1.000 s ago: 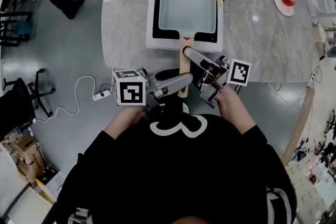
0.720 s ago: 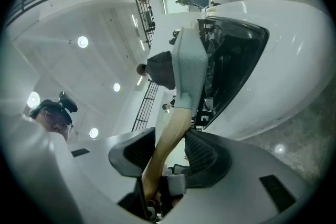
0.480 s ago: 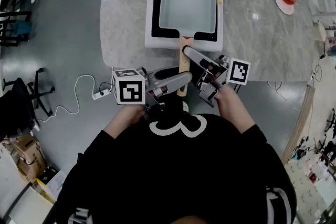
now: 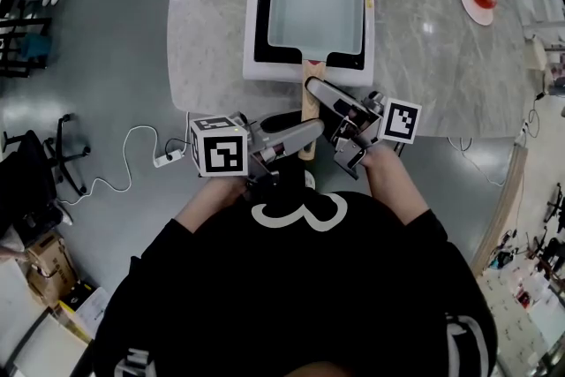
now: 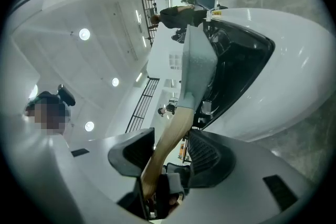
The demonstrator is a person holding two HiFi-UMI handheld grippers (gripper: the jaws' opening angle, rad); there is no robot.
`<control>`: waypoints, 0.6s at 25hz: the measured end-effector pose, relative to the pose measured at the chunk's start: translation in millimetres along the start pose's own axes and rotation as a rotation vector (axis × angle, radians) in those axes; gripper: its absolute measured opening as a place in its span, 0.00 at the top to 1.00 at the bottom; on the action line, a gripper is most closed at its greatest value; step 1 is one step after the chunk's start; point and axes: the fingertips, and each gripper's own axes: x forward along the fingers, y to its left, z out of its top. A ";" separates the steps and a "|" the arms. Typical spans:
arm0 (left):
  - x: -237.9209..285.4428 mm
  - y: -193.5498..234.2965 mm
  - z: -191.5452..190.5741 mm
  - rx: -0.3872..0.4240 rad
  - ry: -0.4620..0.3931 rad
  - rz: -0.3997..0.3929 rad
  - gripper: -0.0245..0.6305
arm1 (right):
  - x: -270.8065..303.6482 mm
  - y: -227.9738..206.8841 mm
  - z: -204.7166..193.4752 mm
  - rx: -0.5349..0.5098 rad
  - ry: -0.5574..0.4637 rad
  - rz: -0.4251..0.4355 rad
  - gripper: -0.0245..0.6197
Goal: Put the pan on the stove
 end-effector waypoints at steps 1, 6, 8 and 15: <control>0.1 -0.1 0.2 0.000 0.001 0.000 0.72 | 0.2 -0.1 -0.1 -0.006 0.001 -0.005 0.70; 1.7 -0.4 0.9 0.013 0.009 -0.002 0.72 | 1.3 -1.0 1.1 -0.026 0.004 -0.025 0.69; 2.8 1.0 1.8 0.012 0.008 -0.002 0.72 | 1.9 -2.4 2.2 -0.040 0.006 -0.035 0.68; 3.6 -0.8 4.5 0.040 -0.016 -0.016 0.63 | 1.1 -0.1 3.8 -0.072 -0.011 -0.057 0.62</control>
